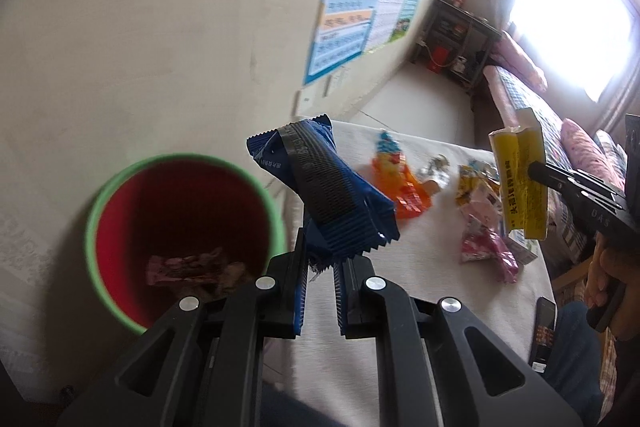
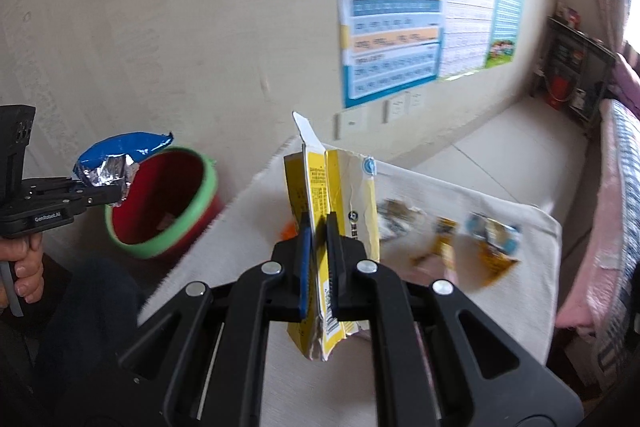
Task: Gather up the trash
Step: 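Carry the blue wrapper and yellow box over the red bucket with both tools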
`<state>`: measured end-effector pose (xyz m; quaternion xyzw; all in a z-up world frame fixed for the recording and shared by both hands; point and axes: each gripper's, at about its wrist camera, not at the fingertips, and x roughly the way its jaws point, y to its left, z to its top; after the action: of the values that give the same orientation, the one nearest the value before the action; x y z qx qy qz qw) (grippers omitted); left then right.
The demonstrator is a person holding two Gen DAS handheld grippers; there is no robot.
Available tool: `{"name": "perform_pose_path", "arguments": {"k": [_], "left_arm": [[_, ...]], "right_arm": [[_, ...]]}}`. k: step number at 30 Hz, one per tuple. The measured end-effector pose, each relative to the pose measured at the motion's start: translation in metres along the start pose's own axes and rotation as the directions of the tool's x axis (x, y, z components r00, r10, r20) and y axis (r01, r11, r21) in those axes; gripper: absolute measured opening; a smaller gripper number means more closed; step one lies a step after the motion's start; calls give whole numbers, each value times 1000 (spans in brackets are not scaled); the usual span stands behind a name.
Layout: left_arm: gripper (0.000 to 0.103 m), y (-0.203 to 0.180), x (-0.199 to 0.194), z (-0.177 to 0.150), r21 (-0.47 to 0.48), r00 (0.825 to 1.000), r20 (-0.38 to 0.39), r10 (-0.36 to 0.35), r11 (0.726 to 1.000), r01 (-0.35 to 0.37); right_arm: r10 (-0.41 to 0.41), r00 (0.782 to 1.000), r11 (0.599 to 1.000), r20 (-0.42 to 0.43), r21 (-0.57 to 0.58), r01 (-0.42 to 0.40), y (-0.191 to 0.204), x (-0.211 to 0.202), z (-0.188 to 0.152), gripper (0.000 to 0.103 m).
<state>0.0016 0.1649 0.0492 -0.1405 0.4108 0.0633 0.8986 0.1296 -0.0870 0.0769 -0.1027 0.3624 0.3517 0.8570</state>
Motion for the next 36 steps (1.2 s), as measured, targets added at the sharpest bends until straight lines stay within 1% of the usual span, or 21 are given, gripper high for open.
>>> {"name": "perform_pose_path", "arguments": {"k": [5, 11, 14, 21, 29, 36], "left_arm": [[9, 39, -9, 1, -51, 999, 10, 34, 998, -34], [9, 82, -20, -2, -108, 998, 21, 51, 993, -48], [9, 97, -22, -3, -127, 998, 22, 58, 990, -54], [10, 118, -20, -5, -155, 998, 12, 62, 986, -59], [10, 136, -12, -6, -180, 998, 6, 67, 982, -65], [10, 146, 4, -10, -195, 998, -13, 57, 979, -58]], "right_arm": [[75, 997, 996, -14, -48, -76, 46, 26, 18, 8], [149, 988, 984, -29, -98, -151, 97, 57, 39, 8], [185, 982, 975, -35, -120, -188, 125, 72, 51, 8], [243, 968, 958, -59, -145, -249, 172, 100, 64, 8], [270, 957, 945, -105, -162, -285, 201, 133, 67, 8], [268, 954, 944, -136, -160, -289, 208, 154, 66, 8]]}}
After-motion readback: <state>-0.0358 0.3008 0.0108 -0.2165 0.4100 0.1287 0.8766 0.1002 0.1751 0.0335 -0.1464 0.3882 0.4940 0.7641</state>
